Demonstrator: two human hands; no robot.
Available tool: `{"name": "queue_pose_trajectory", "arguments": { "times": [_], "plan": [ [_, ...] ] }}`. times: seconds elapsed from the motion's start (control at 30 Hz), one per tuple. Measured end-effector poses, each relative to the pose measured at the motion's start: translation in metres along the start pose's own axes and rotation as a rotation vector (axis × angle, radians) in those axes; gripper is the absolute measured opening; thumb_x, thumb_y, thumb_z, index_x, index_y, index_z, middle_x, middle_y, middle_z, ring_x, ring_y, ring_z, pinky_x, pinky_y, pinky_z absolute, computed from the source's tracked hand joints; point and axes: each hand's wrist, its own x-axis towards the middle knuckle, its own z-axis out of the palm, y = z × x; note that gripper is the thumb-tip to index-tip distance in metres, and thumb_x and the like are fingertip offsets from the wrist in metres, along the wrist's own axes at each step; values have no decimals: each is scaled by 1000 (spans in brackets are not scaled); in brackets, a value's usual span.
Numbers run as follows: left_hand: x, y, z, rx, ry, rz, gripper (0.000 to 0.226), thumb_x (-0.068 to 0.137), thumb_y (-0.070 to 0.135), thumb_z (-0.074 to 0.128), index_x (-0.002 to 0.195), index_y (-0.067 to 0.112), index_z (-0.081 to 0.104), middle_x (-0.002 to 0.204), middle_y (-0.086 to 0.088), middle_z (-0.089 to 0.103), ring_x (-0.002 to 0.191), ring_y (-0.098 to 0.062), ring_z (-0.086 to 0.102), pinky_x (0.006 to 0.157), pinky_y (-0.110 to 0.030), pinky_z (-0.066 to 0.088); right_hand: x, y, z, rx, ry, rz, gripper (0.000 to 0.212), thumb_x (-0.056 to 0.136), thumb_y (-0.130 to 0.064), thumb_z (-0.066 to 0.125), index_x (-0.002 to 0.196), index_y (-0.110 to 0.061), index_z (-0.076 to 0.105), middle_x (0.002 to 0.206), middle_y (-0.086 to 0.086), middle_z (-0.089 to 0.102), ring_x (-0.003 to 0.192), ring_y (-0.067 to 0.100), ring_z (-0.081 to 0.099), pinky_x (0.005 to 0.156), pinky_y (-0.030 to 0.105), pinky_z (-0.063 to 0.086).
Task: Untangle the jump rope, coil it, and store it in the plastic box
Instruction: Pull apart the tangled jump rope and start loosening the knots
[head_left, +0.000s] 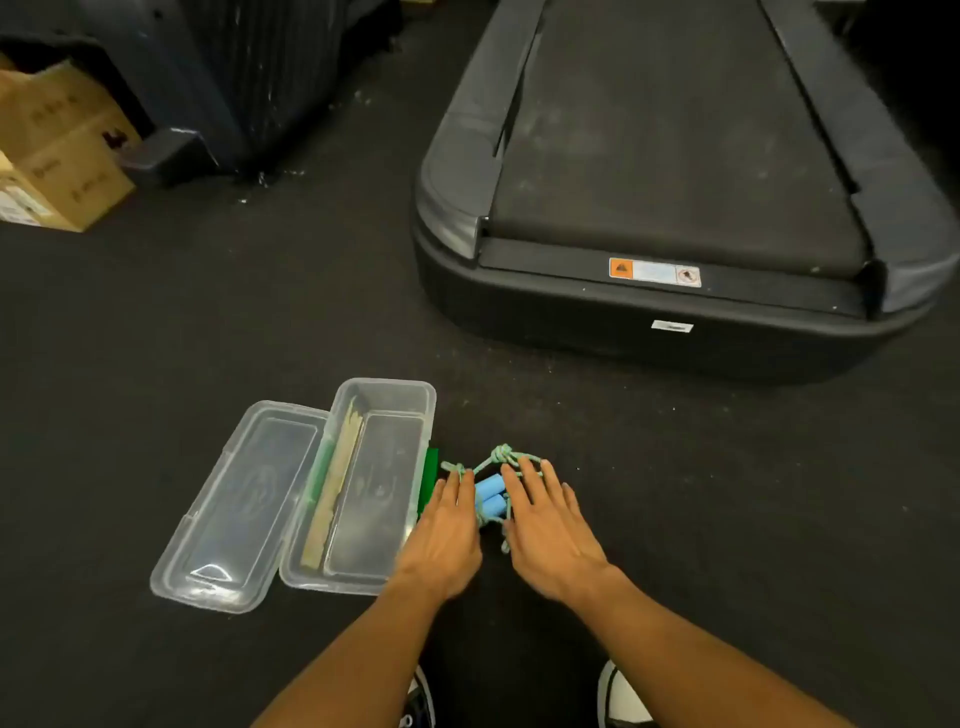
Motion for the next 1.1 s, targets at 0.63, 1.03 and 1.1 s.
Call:
{"name": "queue_pose_trajectory", "arguments": {
  "times": [0.63,1.03,1.1],
  "plan": [
    [60,-1,33,118,-111,-128,102,88,31,71,157,11,-2,149,-20,36,134,-32,43,112,-40,40,48,10,40,96,-179,69,78,98,-20,51,157,-21,2,166,10,-4,153,33,-2,121,49,14],
    [66,14,-21,-203,29,-44,109,83,30,71,155,31,-11,147,-12,43,124,-27,53,97,-42,51,43,18,-9,422,97,144,68,100,-22,49,156,-26,12,158,4,24,138,25,39,111,40,38],
    [66,23,-45,-245,36,24,108,83,24,72,155,34,-9,150,-9,40,129,-25,50,102,-42,48,40,18,-29,461,153,123,60,101,-23,47,155,-25,20,154,3,32,136,22,42,110,38,39]
  ]
}}
